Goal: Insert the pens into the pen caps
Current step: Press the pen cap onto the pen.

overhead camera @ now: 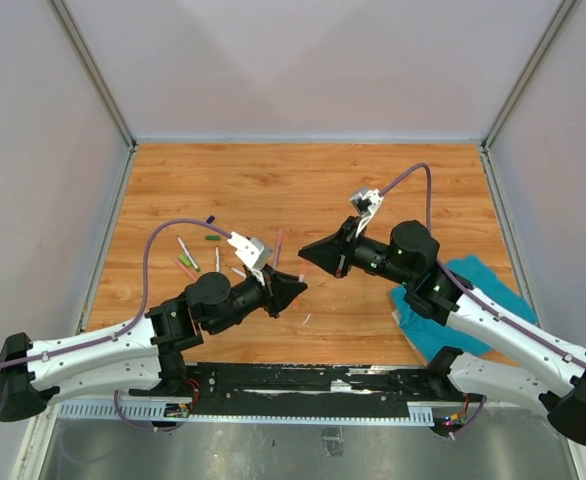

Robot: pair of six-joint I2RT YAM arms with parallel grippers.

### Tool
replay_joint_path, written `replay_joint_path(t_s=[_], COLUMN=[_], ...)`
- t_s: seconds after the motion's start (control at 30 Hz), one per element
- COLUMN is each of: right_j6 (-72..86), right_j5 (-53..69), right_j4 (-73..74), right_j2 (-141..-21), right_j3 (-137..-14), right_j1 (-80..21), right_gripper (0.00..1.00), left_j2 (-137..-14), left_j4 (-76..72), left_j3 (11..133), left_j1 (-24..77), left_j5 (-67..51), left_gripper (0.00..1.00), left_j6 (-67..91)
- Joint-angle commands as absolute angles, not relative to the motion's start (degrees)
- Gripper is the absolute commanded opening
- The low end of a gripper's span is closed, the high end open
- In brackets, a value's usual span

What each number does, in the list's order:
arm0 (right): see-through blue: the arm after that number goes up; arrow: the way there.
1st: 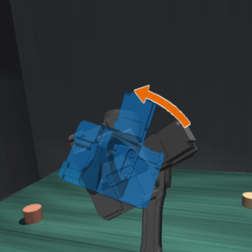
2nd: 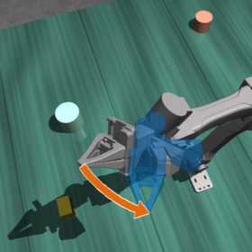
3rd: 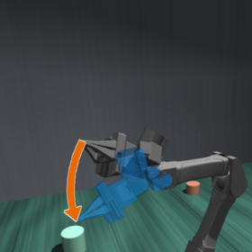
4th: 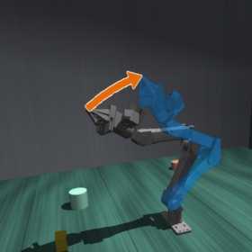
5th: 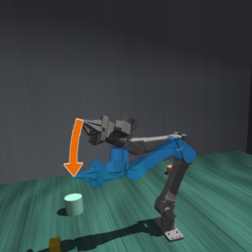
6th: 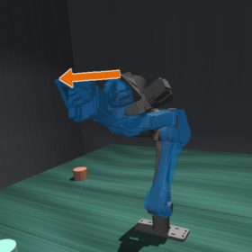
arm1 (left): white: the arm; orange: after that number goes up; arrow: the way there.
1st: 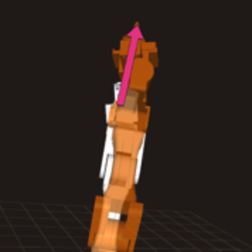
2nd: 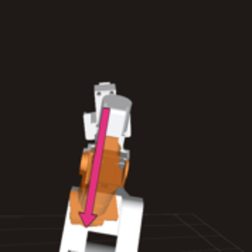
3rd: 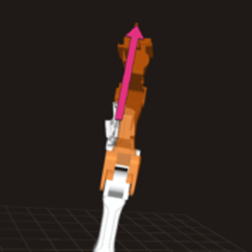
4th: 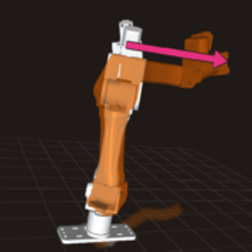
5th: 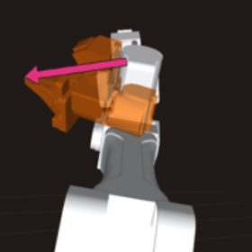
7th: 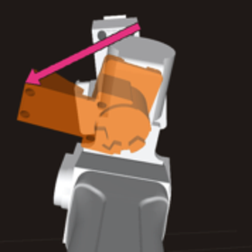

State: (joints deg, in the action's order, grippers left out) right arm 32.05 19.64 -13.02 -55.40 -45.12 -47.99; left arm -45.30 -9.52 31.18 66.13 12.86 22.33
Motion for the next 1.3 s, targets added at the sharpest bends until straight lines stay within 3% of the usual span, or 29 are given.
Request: replay_joint_path(t_s=[0.0,1.03,1.27], right_j6=[30.54,33.09,29.25], right_j5=[20.61,11.99,5.47], right_j4=[-10.12,-8.31,-2.89], right_j2=[-54.36,-52.43,-48.71], right_j3=[-42.11,-28.5,-33.36], right_j1=[-50.79,-63.59,-63.61], right_gripper=[0.0,0.01,0.01], left_j2=[-42.82,-41.07,-42.93], left_j4=[-14.78,-17.7,-16.67], left_j3=[35.82,39.22,39.21], left_j1=[66.41,66.4,66.36], left_j5=[13.47,13.96,12.04], left_gripper=[0.0,0.01,0.01], left_j6=[22.16,21.64,21.2])
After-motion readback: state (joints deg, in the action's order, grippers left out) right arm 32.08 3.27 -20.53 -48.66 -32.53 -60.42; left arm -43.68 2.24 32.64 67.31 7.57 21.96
